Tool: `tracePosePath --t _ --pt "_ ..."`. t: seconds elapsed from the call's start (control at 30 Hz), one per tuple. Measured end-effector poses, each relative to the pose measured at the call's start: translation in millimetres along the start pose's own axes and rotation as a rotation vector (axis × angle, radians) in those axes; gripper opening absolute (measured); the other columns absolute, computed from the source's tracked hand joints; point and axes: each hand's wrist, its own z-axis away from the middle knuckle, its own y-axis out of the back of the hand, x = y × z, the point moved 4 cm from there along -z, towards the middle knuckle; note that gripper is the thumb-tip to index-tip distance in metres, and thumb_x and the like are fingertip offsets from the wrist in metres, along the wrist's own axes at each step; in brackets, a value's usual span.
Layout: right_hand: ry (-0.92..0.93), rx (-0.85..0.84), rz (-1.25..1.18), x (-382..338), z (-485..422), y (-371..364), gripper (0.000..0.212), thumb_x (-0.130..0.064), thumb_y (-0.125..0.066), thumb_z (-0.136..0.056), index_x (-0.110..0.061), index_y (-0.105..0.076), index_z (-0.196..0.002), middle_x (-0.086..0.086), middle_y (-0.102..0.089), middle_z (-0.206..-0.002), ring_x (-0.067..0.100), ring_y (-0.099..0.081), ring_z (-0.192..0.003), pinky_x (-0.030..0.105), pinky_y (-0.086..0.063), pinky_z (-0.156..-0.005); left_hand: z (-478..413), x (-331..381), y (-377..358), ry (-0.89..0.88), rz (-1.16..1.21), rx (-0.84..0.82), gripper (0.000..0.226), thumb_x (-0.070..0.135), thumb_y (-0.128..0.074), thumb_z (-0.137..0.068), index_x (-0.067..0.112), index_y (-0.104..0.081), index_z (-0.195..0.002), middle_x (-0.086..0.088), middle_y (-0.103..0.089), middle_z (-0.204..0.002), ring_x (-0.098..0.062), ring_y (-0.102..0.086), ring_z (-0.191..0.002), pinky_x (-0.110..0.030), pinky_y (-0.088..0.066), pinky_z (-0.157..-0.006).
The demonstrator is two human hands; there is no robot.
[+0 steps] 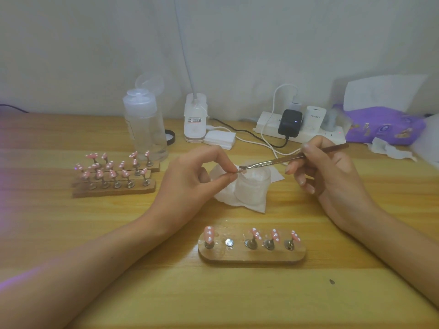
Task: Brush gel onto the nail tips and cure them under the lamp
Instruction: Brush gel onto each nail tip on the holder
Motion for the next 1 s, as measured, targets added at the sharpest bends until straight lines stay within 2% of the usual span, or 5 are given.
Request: tracePosePath --t 0.17,0.53,0.73,0.8,1.0 --pt "0.004 0.048 0.006 0.6 -1.9 5.1 0.024 -0.026 -0.054 -0.097 -0.019 -0.048 -0.075 0.003 -0.068 -0.065 0.009 -0.049 -0.049 0.015 -0.035 -0.041 0.1 -1.0 -0.1 0.014 -0.021 0.013 0.014 0.015 -0.077 -0.085 0.021 -0.067 -0.078 0.013 -0.058 -0.072 -0.007 -0.035 -0.046 -0.013 -0.030 -0.052" --pt "0.000 0.013 0.026 1.0 -2.2 2.3 0.027 -0.031 -0.058 -0.093 -0.029 -0.057 -0.066 0.004 -0.069 -0.066 0.010 -0.051 -0.050 0.016 -0.035 -0.042 -0.1 -1.5 0.0 0.018 -0.025 0.007 0.013 0.016 -0.077 -0.085 0.022 -0.067 -0.079 0.000 -0.065 -0.083 -0.010 -0.038 -0.048 -0.018 -0.034 -0.054" --pt "0.011 0.034 0.007 0.6 -2.0 3.1 0.024 -0.030 -0.056 -0.096 -0.023 -0.052 -0.073 0.004 -0.069 -0.066 0.009 -0.049 -0.048 0.015 -0.034 -0.041 0.5 -1.2 -0.4 0.021 -0.021 0.011 0.014 0.015 -0.077 -0.084 0.022 -0.066 -0.078 0.003 -0.061 -0.075 -0.009 -0.039 -0.048 -0.017 -0.033 -0.054" --pt "0.008 0.012 0.034 0.2 -1.5 1.0 0.027 -0.032 -0.056 -0.094 -0.029 -0.057 -0.067 0.004 -0.069 -0.066 0.010 -0.049 -0.048 0.015 -0.034 -0.040 0.2 -1.3 -0.5 0.019 -0.023 0.013 0.015 0.014 -0.077 -0.084 0.022 -0.066 -0.077 0.012 -0.058 -0.070 -0.008 -0.038 -0.047 -0.015 -0.031 -0.053" --pt "0.004 0.036 0.017 -0.8 -1.6 1.4 0.025 -0.031 -0.057 -0.094 -0.024 -0.052 -0.070 0.003 -0.068 -0.064 0.010 -0.048 -0.047 0.016 -0.035 -0.042 0.6 1.8 -0.6 0.003 -0.018 0.010 0.017 0.010 -0.077 -0.085 0.020 -0.066 -0.077 0.028 -0.056 -0.067 -0.006 -0.033 -0.045 -0.009 -0.030 -0.051"
